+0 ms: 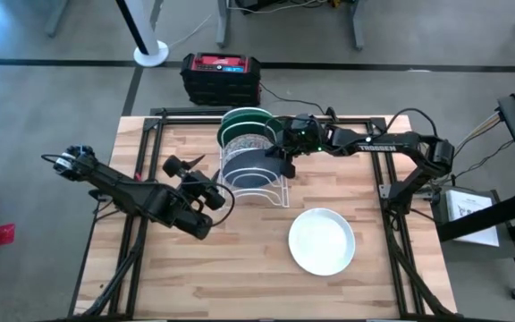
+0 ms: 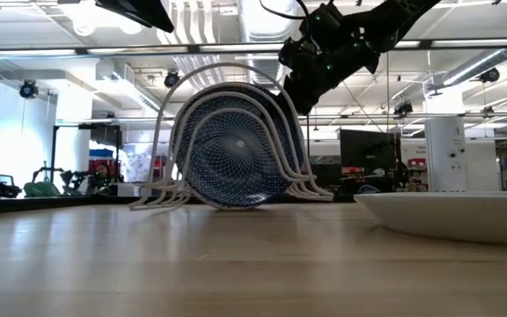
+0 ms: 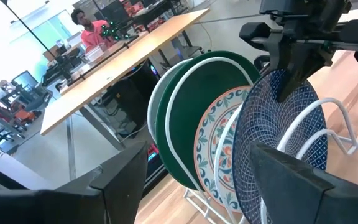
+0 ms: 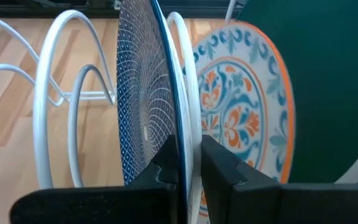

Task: Sort dishes
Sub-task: Remove the blue patterned plate from the dish rack

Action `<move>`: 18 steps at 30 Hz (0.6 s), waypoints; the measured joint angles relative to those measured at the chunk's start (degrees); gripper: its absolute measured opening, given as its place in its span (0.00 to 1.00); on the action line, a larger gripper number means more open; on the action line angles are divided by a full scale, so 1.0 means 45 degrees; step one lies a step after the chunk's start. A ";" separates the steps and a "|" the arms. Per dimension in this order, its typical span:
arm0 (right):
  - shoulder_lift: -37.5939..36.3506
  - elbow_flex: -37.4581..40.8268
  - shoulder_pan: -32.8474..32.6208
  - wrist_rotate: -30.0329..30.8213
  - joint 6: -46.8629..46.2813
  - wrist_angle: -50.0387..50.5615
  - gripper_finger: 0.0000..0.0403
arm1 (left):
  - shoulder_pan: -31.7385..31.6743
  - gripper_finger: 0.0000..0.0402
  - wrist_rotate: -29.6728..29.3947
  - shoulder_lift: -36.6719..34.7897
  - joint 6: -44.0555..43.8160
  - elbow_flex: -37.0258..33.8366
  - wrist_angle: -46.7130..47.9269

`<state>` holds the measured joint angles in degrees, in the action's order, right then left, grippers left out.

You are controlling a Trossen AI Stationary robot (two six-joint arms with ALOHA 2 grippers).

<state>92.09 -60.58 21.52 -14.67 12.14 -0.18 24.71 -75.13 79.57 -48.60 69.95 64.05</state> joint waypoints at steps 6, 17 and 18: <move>-0.0015 0.0000 0.0005 -0.0012 -0.0073 -0.0016 0.05 | 0.0000 0.66 0.0016 0.0000 -0.0009 0.0000 -0.0022; -0.0087 -0.0005 0.0005 -0.0036 -0.0165 -0.0016 0.05 | -0.0015 0.66 0.1240 0.0248 0.0621 -0.0331 -0.1827; -0.0088 -0.0005 0.0005 -0.0041 -0.0165 -0.0016 0.05 | -0.0015 0.66 0.1242 0.0364 0.0908 -0.0459 -0.2215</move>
<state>91.70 -60.60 21.54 -14.85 11.40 -0.25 24.64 -69.54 81.21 -44.52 67.89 54.09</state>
